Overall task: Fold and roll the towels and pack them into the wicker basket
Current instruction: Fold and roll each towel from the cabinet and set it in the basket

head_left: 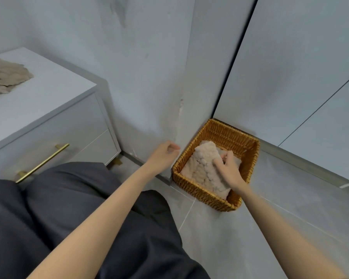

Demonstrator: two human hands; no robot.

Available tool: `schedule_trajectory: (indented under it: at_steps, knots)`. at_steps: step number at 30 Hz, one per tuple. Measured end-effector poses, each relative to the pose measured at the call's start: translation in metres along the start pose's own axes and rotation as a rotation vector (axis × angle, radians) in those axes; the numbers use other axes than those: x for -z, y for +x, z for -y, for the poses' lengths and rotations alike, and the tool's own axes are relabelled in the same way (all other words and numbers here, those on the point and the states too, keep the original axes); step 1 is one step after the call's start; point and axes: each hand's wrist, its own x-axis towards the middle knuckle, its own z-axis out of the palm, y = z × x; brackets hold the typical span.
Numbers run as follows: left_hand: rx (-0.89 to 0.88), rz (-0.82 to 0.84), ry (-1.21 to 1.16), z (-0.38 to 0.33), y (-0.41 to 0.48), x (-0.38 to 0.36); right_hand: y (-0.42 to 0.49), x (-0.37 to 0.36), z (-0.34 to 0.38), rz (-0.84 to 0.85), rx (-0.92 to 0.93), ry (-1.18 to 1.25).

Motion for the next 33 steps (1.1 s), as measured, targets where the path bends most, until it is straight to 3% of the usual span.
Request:
schedule_trajectory:
  at_steps: [8,14,27,30,33]
  knots:
    - [0.103,-0.026,-0.044,0.048,0.02,-0.008,0.057,-0.04,-0.061,-0.168,-0.478,0.257]
    - [0.112,-0.029,-0.051,0.063,0.032,-0.004,0.094,-0.079,-0.081,-0.148,-0.666,0.375]
    - [0.143,-0.127,-0.03,0.072,0.052,0.005,0.131,-0.138,-0.091,-0.007,-0.775,0.242]
    - [0.139,-0.13,-0.008,0.073,0.054,0.005,0.129,-0.137,-0.101,0.035,-0.688,0.05]
    - [0.141,-0.145,0.003,0.074,0.056,0.006,0.127,-0.136,-0.11,-0.06,-0.52,-0.128]
